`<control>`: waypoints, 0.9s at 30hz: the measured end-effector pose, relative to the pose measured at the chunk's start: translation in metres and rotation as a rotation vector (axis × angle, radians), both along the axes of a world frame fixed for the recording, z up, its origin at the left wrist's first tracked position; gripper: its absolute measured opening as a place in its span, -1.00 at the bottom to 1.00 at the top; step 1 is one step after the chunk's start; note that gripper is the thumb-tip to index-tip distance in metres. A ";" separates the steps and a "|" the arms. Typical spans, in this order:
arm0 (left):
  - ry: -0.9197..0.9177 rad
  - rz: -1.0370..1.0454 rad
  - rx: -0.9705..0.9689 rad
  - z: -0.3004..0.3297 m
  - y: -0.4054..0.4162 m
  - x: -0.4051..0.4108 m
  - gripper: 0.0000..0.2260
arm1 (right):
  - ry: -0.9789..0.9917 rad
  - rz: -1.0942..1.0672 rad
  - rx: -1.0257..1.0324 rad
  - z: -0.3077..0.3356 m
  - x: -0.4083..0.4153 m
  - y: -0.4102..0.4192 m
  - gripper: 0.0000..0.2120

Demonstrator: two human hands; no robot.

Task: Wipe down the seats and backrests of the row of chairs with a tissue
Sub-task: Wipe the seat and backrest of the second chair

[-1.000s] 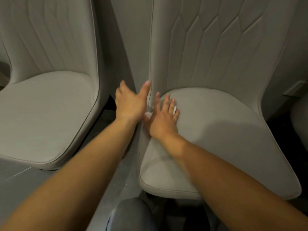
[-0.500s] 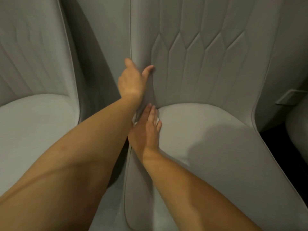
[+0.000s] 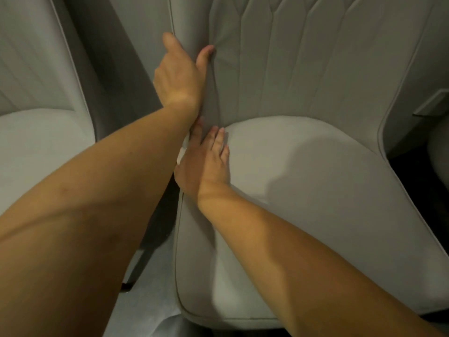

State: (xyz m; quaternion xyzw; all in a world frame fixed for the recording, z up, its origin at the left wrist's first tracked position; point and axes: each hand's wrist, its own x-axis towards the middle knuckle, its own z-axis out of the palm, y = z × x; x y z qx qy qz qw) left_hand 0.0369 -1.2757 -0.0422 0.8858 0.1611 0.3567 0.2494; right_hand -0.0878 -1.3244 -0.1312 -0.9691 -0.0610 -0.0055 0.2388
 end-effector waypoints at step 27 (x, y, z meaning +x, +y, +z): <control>0.029 0.022 0.036 0.001 0.001 -0.001 -0.28 | -0.039 0.794 -0.404 0.030 -0.012 -0.026 -0.43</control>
